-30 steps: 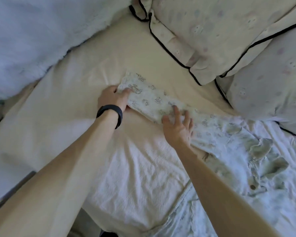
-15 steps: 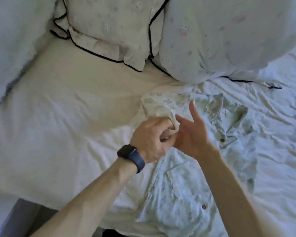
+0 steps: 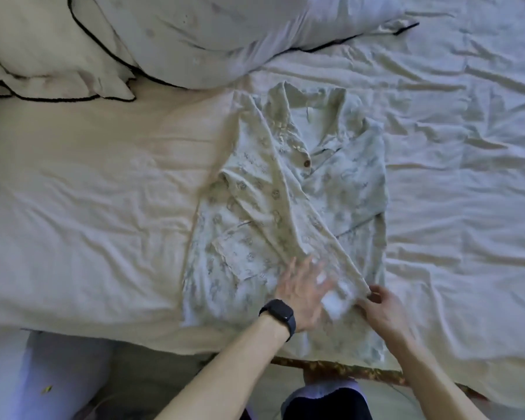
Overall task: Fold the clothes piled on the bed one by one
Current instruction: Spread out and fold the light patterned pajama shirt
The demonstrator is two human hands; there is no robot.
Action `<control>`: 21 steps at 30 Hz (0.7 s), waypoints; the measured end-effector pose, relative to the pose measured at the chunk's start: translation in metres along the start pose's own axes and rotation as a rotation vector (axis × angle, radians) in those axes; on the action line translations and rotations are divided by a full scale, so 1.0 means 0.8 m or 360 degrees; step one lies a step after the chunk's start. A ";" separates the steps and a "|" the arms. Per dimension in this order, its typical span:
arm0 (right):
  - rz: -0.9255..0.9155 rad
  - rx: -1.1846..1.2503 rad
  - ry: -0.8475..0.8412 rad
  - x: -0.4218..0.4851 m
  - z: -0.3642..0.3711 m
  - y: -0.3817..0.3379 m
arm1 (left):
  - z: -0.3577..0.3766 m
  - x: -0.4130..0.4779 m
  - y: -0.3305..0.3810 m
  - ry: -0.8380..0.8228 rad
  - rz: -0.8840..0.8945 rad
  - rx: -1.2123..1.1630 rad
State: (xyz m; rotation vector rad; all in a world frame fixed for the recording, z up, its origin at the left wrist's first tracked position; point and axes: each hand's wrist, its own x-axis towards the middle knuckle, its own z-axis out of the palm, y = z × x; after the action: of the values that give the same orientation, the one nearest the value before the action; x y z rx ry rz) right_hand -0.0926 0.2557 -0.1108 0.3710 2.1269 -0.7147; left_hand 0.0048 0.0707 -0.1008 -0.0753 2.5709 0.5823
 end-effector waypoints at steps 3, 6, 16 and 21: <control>-0.0180 -0.0253 0.0081 0.001 -0.002 0.031 | 0.033 0.001 -0.019 -0.0180 -0.0446 0.0103; -0.0233 -0.0022 -0.0019 0.000 0.001 0.039 | 0.048 -0.004 -0.036 -0.0312 -0.0504 0.0221; 0.0010 -0.0174 0.0374 -0.002 -0.005 0.009 | 0.011 -0.014 -0.053 0.0048 -0.0344 -0.0011; -0.0462 -0.0351 0.0429 -0.019 0.032 -0.073 | -0.054 -0.002 -0.134 0.0768 -0.0912 -0.0263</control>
State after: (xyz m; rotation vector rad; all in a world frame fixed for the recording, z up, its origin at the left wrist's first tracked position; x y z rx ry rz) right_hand -0.0963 0.1935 -0.0898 0.0383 2.5197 -0.6084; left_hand 0.0030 -0.0447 -0.1077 -1.0854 2.7409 0.5975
